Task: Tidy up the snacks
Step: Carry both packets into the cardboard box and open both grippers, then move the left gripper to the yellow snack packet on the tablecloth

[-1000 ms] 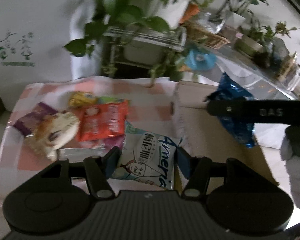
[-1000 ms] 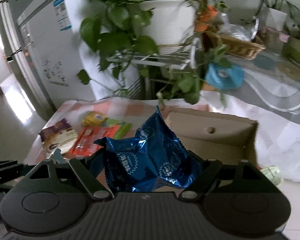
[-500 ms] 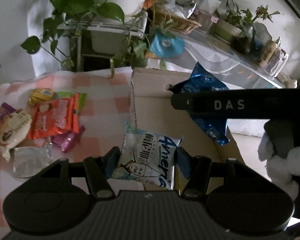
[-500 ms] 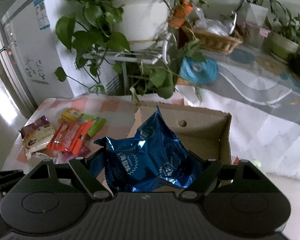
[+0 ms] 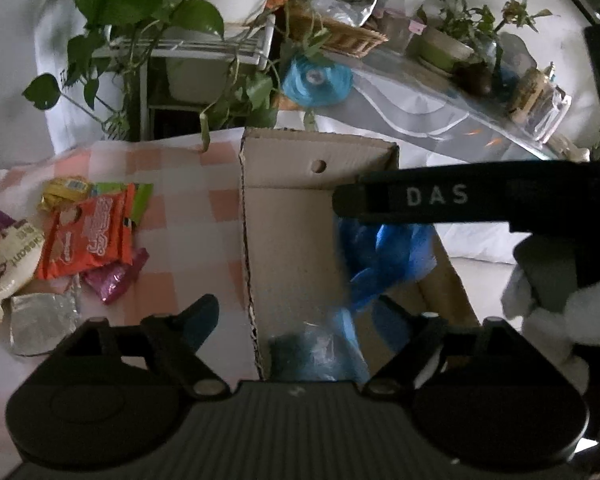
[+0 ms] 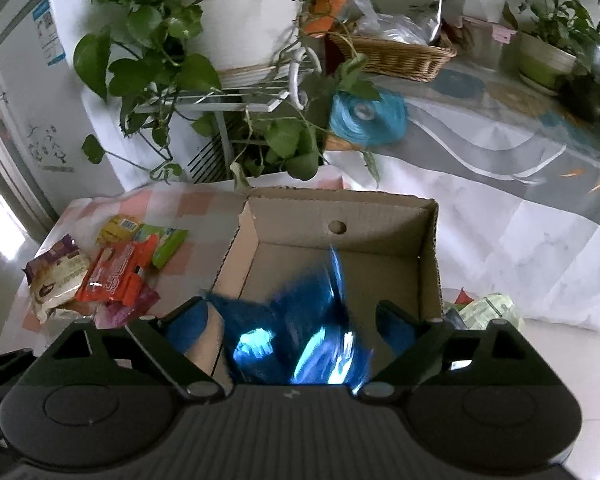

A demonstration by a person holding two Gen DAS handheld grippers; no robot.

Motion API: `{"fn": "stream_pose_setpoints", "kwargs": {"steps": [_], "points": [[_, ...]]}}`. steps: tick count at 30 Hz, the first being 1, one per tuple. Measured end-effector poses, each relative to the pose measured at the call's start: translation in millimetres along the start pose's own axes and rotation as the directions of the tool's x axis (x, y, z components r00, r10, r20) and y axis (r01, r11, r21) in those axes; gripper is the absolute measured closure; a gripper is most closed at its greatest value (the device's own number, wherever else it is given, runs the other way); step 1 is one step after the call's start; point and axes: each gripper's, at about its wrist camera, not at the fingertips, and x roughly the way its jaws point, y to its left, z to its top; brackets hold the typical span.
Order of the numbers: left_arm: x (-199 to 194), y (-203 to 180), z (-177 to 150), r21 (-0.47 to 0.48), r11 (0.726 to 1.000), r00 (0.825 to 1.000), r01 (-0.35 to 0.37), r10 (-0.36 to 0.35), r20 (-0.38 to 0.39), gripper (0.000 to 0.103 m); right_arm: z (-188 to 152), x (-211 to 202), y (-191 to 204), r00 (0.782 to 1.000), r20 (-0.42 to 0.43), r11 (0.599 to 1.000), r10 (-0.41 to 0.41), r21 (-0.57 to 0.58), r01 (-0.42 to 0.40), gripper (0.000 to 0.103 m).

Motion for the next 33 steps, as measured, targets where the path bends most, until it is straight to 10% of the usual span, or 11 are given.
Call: {"fn": "stream_pose_setpoints", "kwargs": {"steps": [33], "points": [[-31.6, 101.4, -50.8, 0.009, 0.982, 0.979, -0.189, 0.189, -0.081, 0.013, 0.3, 11.2, 67.7, 0.951, -0.046, 0.948, 0.305, -0.084, -0.308, 0.006]]}}
